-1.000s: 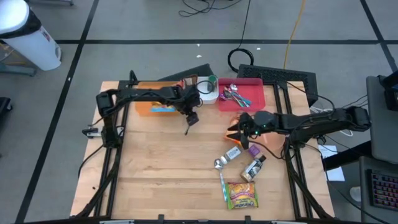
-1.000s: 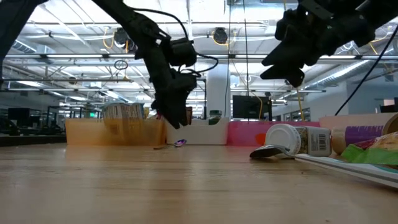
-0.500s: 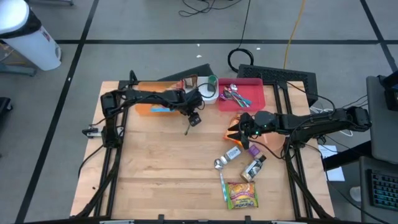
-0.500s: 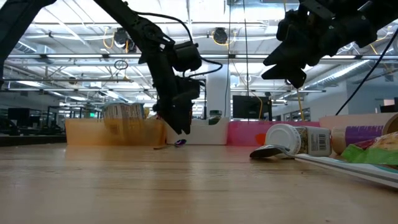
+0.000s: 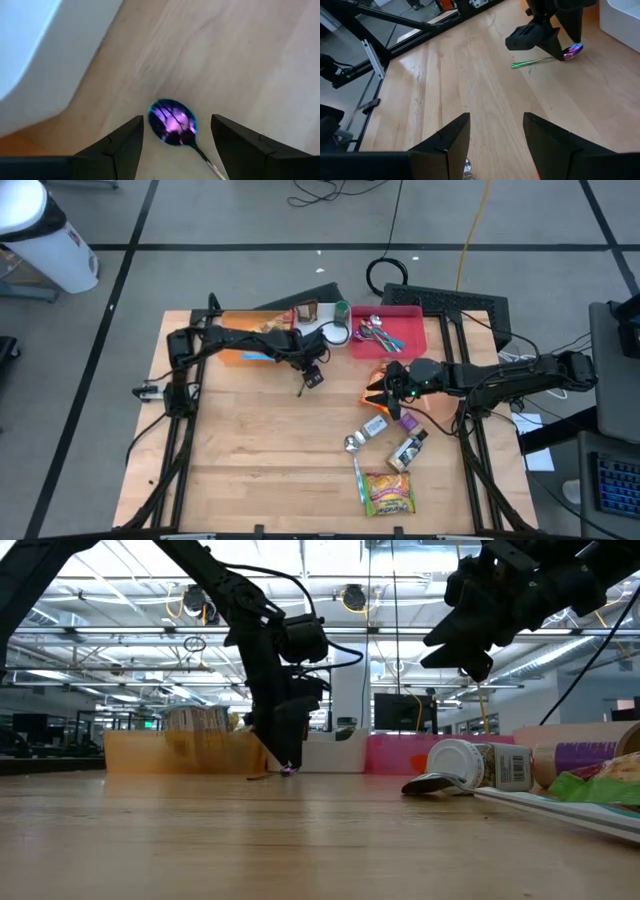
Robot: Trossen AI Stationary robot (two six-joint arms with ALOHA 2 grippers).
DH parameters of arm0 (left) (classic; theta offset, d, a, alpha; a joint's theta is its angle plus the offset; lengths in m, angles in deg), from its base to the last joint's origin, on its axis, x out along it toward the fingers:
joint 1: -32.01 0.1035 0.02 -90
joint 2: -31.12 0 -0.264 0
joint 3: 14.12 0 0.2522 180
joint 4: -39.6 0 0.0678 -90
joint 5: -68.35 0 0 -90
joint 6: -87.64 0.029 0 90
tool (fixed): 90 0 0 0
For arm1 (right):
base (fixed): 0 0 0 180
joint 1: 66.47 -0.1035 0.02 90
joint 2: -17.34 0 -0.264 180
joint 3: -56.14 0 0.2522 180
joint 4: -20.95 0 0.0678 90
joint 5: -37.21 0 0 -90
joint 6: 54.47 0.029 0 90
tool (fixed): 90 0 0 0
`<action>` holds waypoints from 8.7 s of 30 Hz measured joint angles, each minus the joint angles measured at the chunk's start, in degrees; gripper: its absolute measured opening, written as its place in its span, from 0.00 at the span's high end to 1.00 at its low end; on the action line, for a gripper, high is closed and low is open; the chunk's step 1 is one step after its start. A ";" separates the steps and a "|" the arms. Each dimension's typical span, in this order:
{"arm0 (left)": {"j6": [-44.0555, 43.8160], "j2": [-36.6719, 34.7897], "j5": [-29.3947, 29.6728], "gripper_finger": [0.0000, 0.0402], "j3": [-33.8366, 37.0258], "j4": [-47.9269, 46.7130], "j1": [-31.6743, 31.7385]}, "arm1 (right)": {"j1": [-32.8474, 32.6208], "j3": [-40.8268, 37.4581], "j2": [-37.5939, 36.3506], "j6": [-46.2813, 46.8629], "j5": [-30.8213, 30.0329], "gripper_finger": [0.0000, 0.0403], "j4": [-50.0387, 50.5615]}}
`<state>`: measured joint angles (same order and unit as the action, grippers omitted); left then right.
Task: Pick & Place Food Item
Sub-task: Put the violet color spoon into the red bin, then put the violet spoon into the red bin
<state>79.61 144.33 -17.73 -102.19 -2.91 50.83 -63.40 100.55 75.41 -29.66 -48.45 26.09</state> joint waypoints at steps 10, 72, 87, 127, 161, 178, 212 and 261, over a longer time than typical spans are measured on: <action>-0.07 0.11 1.81 0.50 0.01 -1.43 -0.57 | 0.00 0.00 0.00 -0.06 -0.02 0.56 0.06; 0.50 0.16 -6.62 0.34 -11.81 -8.71 5.01 | -0.07 0.02 0.00 0.02 0.24 0.56 0.23; -0.96 0.16 0.78 0.43 -9.74 -8.05 0.35 | -0.07 0.04 0.00 0.02 0.23 0.56 0.28; -17.05 6.58 6.20 0.43 -9.80 -16.11 -8.48 | -0.07 0.02 0.02 1.41 0.24 0.56 0.80; -22.83 9.91 -3.47 0.47 -10.26 -17.66 -7.22 | -0.07 -0.02 0.02 1.52 0.24 0.56 1.44; -22.86 9.95 -5.89 0.94 -10.37 -17.56 -7.01 | -0.07 -0.02 0.02 1.52 0.24 0.56 1.65; -10.90 10.69 -6.53 0.99 -41.46 -29.17 -6.05 | -0.07 -0.02 -0.30 1.53 0.29 0.56 -0.77; 3.46 10.49 -11.36 0.98 -60.69 -12.75 -8.81 | -0.04 -0.02 -2.47 0.02 -25.31 0.61 -23.30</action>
<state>83.07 154.82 -29.09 -162.88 -15.66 42.01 -63.44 100.53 72.94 -29.65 -73.76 2.79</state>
